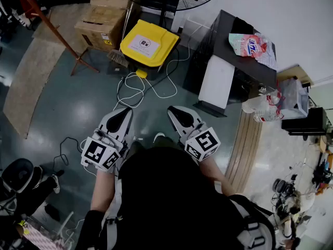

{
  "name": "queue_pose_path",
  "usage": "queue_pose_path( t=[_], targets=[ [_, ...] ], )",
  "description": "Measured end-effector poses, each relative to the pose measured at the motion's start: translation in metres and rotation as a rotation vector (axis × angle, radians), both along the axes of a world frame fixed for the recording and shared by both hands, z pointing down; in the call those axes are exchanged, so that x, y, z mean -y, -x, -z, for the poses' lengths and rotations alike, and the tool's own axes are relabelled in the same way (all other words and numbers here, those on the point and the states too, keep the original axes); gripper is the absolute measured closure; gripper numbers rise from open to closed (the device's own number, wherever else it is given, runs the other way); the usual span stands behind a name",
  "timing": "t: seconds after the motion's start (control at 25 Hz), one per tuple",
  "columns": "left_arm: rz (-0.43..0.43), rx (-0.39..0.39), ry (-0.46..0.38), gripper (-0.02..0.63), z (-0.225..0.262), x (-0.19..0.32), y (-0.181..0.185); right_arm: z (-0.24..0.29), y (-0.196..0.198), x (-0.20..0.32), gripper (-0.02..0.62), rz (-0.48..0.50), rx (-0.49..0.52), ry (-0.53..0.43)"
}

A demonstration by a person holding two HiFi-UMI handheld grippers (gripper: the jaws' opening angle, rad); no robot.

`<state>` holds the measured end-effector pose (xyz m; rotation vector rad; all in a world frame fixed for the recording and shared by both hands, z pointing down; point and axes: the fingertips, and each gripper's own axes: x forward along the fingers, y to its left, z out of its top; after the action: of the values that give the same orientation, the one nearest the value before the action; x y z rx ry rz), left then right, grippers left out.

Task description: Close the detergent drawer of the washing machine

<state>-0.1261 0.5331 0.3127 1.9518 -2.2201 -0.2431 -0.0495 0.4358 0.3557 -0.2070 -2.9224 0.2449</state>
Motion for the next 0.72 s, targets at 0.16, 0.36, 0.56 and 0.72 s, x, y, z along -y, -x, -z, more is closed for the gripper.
queue_pose_path(
  t=[0.16, 0.36, 0.56, 0.72],
  targets=[
    [-0.008, 0.017, 0.041, 0.597, -0.008, 0.040, -0.010, -0.004, -0.006, 0.032, 0.565, 0.004, 0.006, 0.021],
    [-0.077, 0.045, 0.081, 0.597, -0.015, 0.083, -0.031, -0.014, -0.015, 0.065, 0.565, -0.016, 0.011, 0.051],
    [-0.158, 0.089, 0.145, 0.597, -0.028, 0.121, -0.044, -0.020, -0.027, 0.101, 0.563, -0.094, 0.039, 0.156],
    [-0.235, 0.095, 0.159, 0.597, -0.037, 0.152, -0.042, -0.027, -0.034, 0.128, 0.563, -0.163, 0.031, 0.150]
  ],
)
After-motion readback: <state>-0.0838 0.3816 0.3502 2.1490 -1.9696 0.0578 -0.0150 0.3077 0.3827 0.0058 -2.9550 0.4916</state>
